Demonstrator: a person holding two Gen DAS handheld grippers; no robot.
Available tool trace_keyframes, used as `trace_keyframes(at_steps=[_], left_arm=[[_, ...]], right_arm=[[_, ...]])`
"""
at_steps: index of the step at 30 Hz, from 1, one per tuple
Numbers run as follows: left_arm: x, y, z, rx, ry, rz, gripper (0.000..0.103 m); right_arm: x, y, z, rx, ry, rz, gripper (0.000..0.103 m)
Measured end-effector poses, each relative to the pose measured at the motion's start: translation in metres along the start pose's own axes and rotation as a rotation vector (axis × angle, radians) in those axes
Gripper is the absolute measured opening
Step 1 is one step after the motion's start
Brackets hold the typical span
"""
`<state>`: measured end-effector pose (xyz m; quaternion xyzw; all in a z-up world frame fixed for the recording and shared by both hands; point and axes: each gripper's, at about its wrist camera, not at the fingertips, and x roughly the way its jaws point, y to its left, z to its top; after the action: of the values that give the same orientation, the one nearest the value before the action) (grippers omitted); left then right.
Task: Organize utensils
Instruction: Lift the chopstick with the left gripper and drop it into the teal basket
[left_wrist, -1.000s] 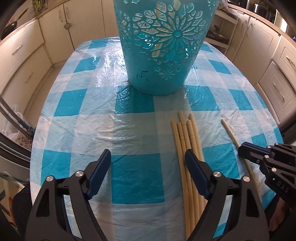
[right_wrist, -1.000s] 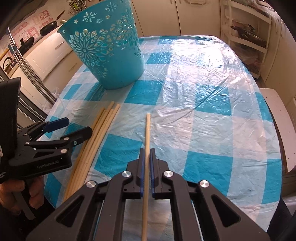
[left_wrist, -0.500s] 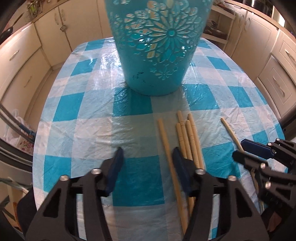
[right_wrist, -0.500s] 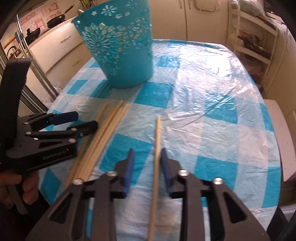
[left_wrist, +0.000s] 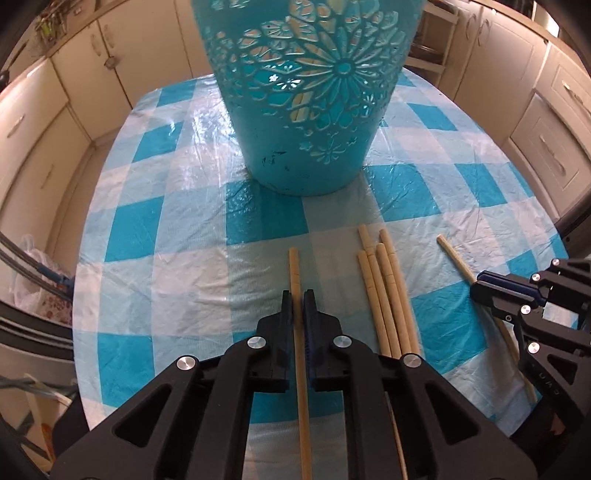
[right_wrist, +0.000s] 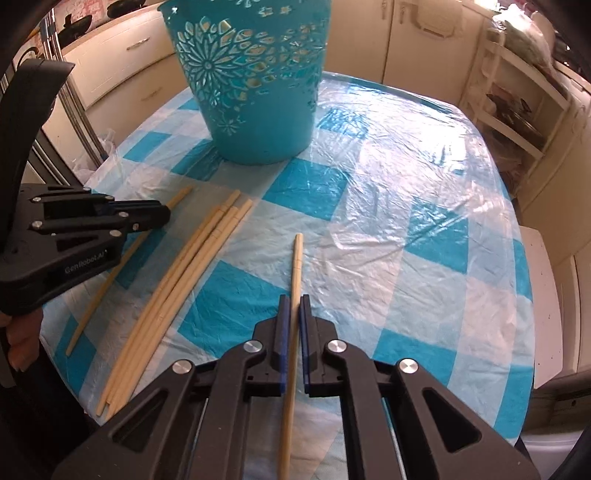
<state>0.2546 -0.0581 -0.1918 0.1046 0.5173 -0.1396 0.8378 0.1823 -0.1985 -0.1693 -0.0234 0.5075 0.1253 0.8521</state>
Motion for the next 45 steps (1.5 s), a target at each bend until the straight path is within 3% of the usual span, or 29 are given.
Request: trace_keyframes(at_steps=[7,14,22,30,36,45], left_arm=[[-0.011,0.005,-0.006,-0.006,-0.045,-0.012,0.005],[-0.045,0.01,-0.011,-0.01,-0.124,-0.041,0.005],[-0.107,0.036,-0.014,-0.09,-0.323,-0.237,0.005],[-0.17,0.059,0.006,-0.157,-0.507,-0.344,0.005],[-0.195,0.062,0.043,-0.178,-0.636,-0.331,0.005],[-0.201,0.063,0.126,-0.265,-0.857,-0.226,0.005]], right_arm=[[0.002,-0.021,-0.011,0.178,-0.09,0.137,0.006],[0.005,-0.041,-0.019,0.318,-0.115,0.253,0.005],[0.004,-0.048,-0.025,0.34,-0.146,0.297,0.004],[0.003,-0.049,-0.029,0.347,-0.171,0.311,0.004],[0.005,-0.05,-0.029,0.358,-0.177,0.327,0.004],[0.006,-0.052,-0.03,0.372,-0.179,0.347,0.004]])
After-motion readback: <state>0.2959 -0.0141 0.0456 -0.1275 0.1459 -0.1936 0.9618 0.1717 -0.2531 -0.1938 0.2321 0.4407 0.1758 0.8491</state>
